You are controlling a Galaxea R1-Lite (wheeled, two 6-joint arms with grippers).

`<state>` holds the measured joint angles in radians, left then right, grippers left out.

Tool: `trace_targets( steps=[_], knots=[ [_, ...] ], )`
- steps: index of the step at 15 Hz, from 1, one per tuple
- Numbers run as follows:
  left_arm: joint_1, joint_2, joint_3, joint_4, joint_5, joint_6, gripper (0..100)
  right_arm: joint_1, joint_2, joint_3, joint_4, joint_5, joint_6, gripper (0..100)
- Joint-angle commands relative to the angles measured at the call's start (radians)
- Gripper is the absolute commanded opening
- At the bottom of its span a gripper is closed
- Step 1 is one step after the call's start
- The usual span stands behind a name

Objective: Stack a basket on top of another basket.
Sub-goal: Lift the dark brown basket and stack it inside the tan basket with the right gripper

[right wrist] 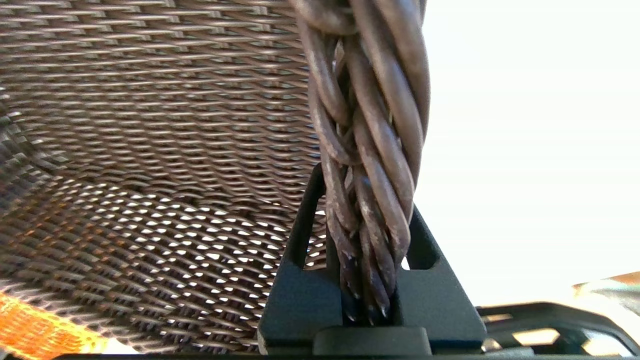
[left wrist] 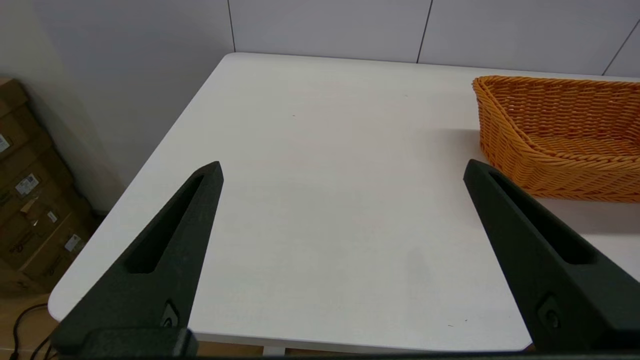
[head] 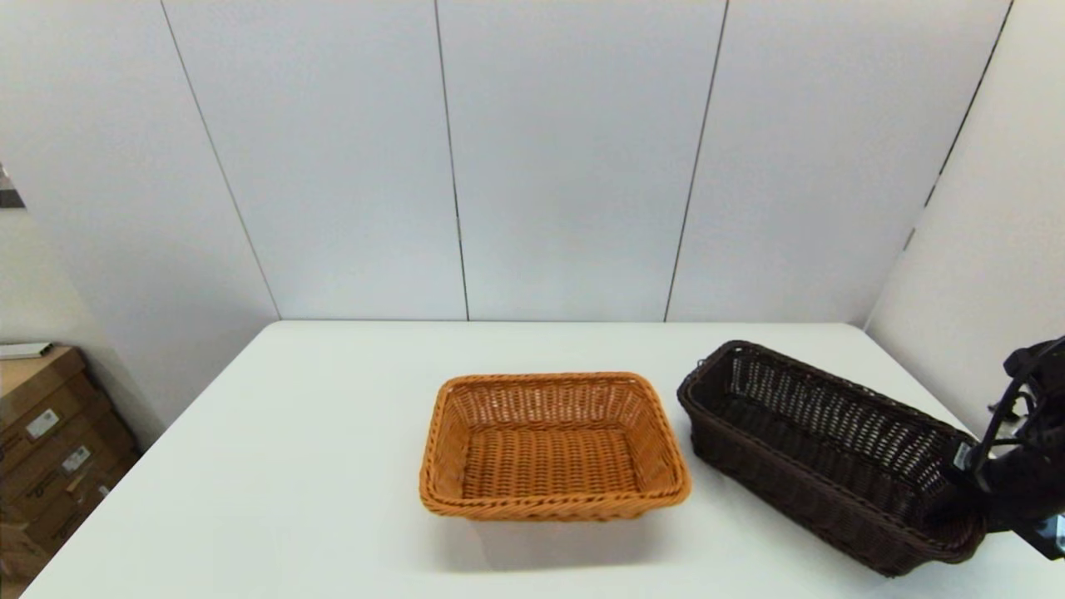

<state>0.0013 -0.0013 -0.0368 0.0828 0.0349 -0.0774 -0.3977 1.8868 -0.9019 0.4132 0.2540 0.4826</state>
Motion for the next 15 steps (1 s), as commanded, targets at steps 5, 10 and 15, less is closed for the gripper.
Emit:
trace_targets(
  steps=[5, 10, 15],
  knots=[
    [0.0, 0.0, 0.0, 0.0, 0.0, -0.001, 100, -0.098, -0.104, 0.069, -0.168, 0.122, 0.019, 0],
    [0.0, 0.0, 0.0, 0.0, 0.0, -0.001, 100, -0.181, -0.178, 0.054, -0.093, 0.355, 0.018, 0],
    [0.0, 0.0, 0.0, 0.0, 0.0, -0.001, 100, -0.032, -0.322, -0.121, 0.203, 0.395, 0.008, 0]
  ],
)
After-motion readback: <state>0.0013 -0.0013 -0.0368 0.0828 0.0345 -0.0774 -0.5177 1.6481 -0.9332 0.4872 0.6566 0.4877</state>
